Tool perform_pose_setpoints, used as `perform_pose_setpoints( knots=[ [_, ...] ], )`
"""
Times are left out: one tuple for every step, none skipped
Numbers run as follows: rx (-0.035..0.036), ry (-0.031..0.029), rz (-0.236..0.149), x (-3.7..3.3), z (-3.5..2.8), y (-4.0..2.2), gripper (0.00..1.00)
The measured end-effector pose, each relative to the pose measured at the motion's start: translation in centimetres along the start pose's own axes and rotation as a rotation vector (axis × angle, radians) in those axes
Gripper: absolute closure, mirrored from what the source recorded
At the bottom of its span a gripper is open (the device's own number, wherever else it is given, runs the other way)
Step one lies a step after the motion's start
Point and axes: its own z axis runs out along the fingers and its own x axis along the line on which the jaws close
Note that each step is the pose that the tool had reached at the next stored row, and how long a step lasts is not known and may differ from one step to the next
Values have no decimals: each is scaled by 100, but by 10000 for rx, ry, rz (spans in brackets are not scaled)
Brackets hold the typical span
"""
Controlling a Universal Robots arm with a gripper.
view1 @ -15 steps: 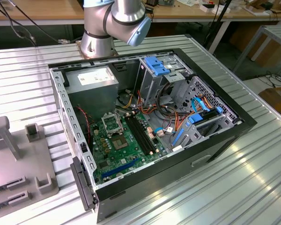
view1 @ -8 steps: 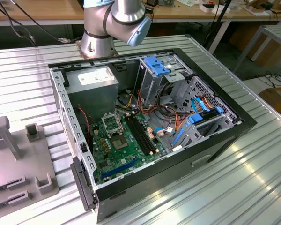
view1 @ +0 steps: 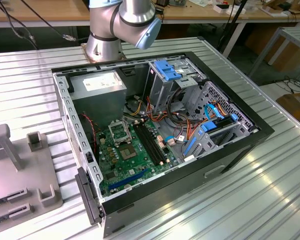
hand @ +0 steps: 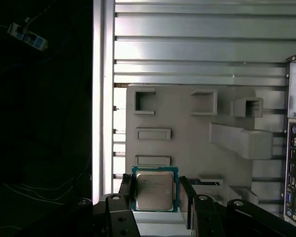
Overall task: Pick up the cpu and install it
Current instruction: 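Pick up the cpu and move it towards the insertion slot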
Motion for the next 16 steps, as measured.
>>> perform_pose_setpoints(
  knots=[
    [0,1,1,0,-7,0,53],
    [0,2,1,0,-14,0,53],
    [0,3,0,1,-25,0,53],
    [0,4,1,1,-34,0,53],
    [0,5,1,1,-41,0,53],
    [0,7,0,1,-49,0,53],
    [0,8,0,2,-56,0,53],
    [0,9,0,2,-63,0,53],
    [0,9,0,2,-69,0,53],
    [0,11,0,2,-77,0,53],
    [0,11,0,3,-84,0,53],
    [0,11,0,3,-90,0,53],
    [-1,12,1,3,-96,0,53],
    [0,14,0,3,-104,0,53],
    [0,15,0,3,-112,0,53],
    [0,16,1,4,-121,0,53]
  ],
)
